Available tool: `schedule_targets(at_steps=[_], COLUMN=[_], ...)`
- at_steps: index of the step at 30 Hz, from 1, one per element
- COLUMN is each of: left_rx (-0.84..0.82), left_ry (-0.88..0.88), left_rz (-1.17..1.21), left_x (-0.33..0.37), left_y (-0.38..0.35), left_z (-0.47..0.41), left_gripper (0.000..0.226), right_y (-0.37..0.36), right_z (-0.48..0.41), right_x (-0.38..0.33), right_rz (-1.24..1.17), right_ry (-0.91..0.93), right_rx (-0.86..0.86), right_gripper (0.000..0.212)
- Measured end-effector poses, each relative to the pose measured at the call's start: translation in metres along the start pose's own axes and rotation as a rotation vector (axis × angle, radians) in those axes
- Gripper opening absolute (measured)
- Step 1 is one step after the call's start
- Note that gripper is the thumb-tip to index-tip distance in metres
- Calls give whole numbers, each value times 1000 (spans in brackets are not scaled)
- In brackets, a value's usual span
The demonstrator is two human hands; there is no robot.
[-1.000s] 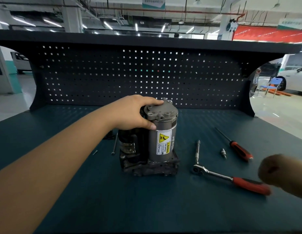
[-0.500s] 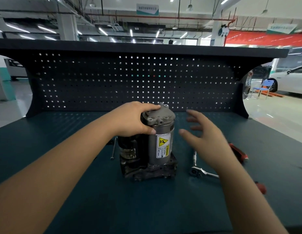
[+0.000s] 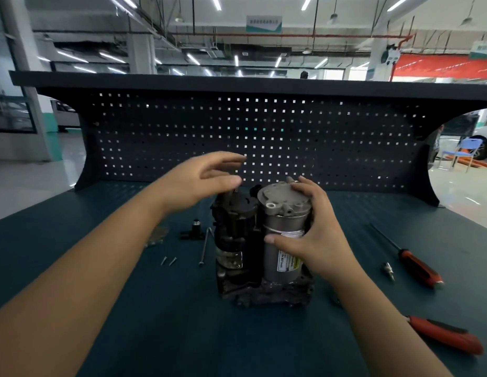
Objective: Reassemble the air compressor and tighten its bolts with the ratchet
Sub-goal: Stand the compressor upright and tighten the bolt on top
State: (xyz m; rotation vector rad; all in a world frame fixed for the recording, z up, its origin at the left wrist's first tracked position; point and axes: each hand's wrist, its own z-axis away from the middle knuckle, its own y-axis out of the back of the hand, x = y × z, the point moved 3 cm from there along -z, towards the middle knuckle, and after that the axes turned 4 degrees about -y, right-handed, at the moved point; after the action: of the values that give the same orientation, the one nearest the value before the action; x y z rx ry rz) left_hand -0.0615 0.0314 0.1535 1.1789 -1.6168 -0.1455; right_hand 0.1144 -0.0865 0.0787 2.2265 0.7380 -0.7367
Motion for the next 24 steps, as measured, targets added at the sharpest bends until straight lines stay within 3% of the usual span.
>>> schedule_targets(at_steps=[3,7,9,13,19,22,24], left_rx=[145,194,280,385,358,360,374], left_ry=[25,37,69,54,63,108,161], left_rz=[-1,135,175,329,459,365,301], left_x=[-24,-49,-58,-71,-82,-79,-81], left_y=[-6,-49,-65,-80,-72,-77,-89], left_z=[21,44,45,38,28,33,50], left_gripper=[52,100,111,98,87,99,94], right_y=[-1,-4,-6,-7,-19,-22,-23], right_z=[-1,0,1,-1,-3,-4,-3], right_x=[2,3,3,3,7,8,9], right_rz=[-22,-44,-39,-49,-124,-118,-126], right_ry=[-16,-35,-30,-29,-28,7,17], right_rx=[-1,25,22,-14,49,119,151], right_gripper=[79,80,81,82,79,76,74])
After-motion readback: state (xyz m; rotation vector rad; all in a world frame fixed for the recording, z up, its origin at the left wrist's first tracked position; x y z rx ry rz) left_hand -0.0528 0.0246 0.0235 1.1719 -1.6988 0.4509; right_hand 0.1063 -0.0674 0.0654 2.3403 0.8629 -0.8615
